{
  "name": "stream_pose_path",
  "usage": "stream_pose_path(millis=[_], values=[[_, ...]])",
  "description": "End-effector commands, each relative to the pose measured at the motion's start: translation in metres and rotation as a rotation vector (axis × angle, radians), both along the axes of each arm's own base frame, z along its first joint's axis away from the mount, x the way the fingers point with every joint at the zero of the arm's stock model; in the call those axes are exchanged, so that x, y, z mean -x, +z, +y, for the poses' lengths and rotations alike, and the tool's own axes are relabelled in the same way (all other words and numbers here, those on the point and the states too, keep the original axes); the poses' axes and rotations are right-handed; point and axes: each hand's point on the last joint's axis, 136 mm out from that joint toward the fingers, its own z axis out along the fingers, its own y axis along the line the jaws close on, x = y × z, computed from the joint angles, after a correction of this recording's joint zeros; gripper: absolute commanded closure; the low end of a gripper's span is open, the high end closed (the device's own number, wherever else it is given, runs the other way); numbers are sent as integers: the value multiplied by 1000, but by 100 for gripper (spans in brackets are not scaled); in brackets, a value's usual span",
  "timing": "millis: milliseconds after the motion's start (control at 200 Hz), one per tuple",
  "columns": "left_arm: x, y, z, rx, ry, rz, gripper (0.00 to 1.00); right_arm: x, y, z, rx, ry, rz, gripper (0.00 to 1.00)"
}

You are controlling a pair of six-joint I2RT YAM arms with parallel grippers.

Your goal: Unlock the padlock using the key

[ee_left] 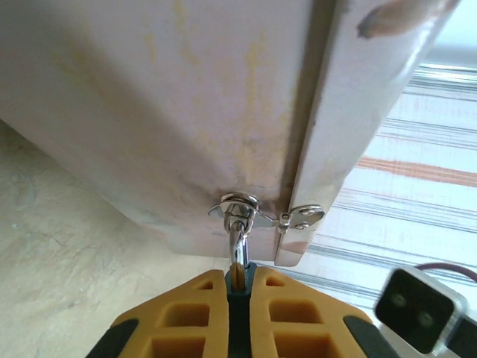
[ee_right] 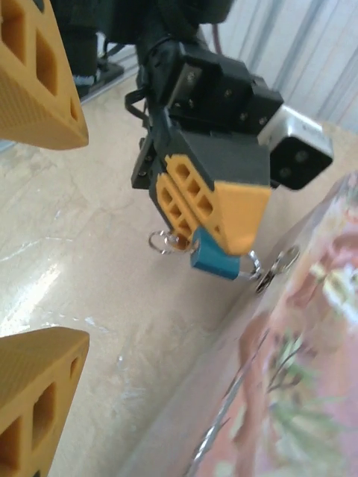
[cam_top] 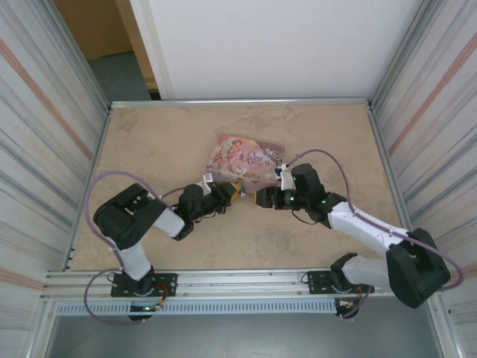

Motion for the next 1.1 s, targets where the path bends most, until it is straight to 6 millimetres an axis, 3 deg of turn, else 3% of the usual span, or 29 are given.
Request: stream_pose_path(millis=[0,165,431,626,777,907,1097], values=[[3,17,-5,-12,-10,-16,100,10,22,-1,151,118,-256,31],[12,15,0,-95,-3,69,100,25,39,2,266,235,-517,29],[26,19,24,-263,58,199,100,44,34,5,474,432,-920,28],[35,24,37,-353,85,284,100,39,26,6,594,454,-997,28],[36,27,34,-354,75,299,100,37,28,18,602,433,-1058,29],[35,27,29,-334,61,300,100,35,33,30,596,419,-1084,39],[34,25,27,-329,59,308,100,33,17,49,639,465,-1078,51]])
